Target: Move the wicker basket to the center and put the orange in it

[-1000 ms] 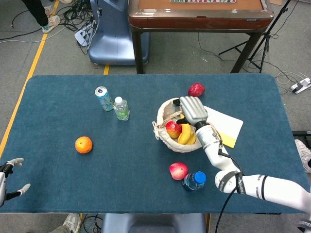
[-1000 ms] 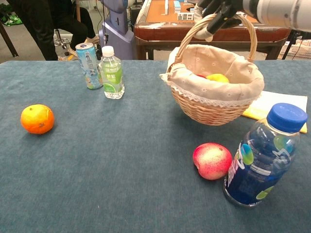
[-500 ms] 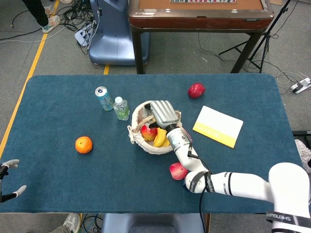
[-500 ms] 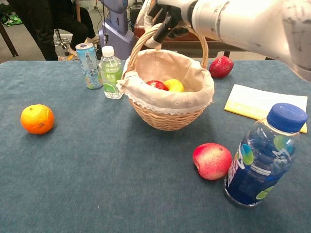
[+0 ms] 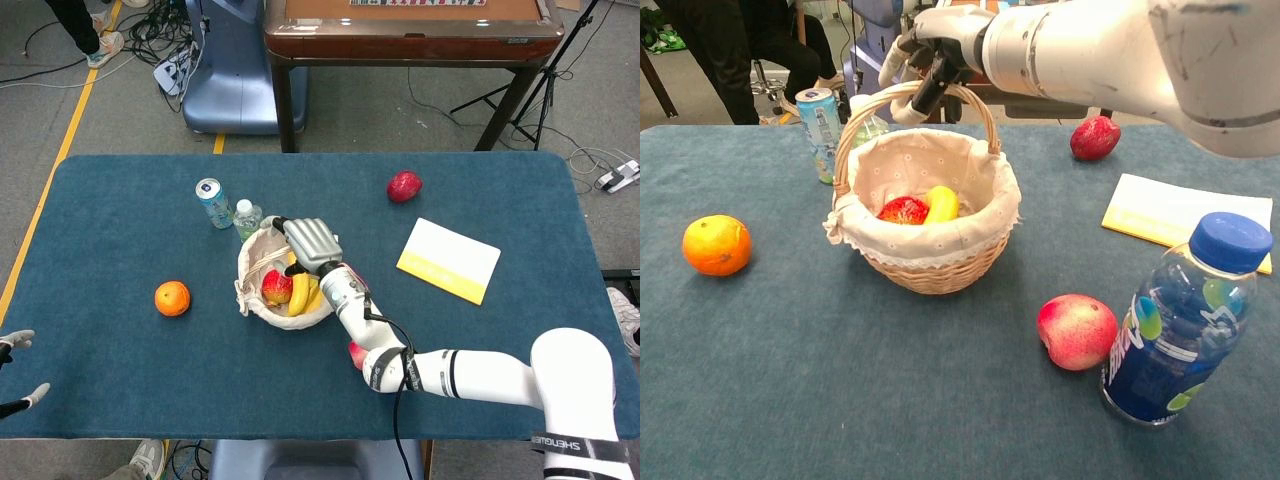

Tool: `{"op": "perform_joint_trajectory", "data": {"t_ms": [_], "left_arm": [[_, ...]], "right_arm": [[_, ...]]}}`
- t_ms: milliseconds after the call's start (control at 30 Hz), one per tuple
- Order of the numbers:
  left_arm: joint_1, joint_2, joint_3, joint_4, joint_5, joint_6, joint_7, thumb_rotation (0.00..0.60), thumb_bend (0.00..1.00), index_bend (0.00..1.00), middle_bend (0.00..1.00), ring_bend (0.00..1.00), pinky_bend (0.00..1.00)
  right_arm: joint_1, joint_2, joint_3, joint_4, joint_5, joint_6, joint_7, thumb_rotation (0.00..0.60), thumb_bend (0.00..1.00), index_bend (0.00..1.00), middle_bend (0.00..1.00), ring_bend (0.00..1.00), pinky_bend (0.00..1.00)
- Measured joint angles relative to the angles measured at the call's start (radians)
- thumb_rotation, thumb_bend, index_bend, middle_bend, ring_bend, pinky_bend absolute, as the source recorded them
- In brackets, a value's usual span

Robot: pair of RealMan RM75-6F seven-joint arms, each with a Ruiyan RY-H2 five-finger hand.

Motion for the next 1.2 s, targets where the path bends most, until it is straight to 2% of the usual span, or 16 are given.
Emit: {"op": "perform_joint_trajectory", "data": {"t_ms": [133,400,800,1133,1200], "left_arm": [[-0.005,0.000,-0.002,0.001,0.002,-0.006,0.000,0.600,0.07,0.35,0.35,0.42,0.36],[-0.029,0.011,-0.019,0.011,0.001,-0.031,-0.025,0.600,0.07,0.35,0.35,0.42,0.36],[-0.131,0.015,-0.051,0.058,-0.011,-0.177,-0.109,0.600,0.07,0.35,0.35,0.42,0.36],[-0.250,-0.044,-0.072,0.130,0.007,-0.298,-0.149,0.600,0.07,0.33,0.35,0.38,0.35],[-0.272,-0.061,-0.077,0.144,0.006,-0.320,-0.145,0.600,0.07,0.30,0.34,0.34,0.34]], "right_arm": [[-0.009,0.050,-0.017,-0.031,0.006,-0.020,0.008,0.600,0.33,0.04,0.10,0.14,0.38],[-0.073,0.177,-0.070,-0.132,-0.058,0.005,0.020,0.600,0.33,0.03,0.10,0.14,0.37],[-0.278,0.334,-0.177,-0.270,-0.330,0.197,0.086,0.600,0.33,0.04,0.11,0.14,0.37],[-0.533,0.478,-0.298,-0.361,-0.586,0.405,0.197,0.600,0.33,0.04,0.13,0.14,0.37],[-0.575,0.501,-0.316,-0.369,-0.624,0.437,0.223,0.600,0.33,0.03,0.13,0.14,0.37]]}}
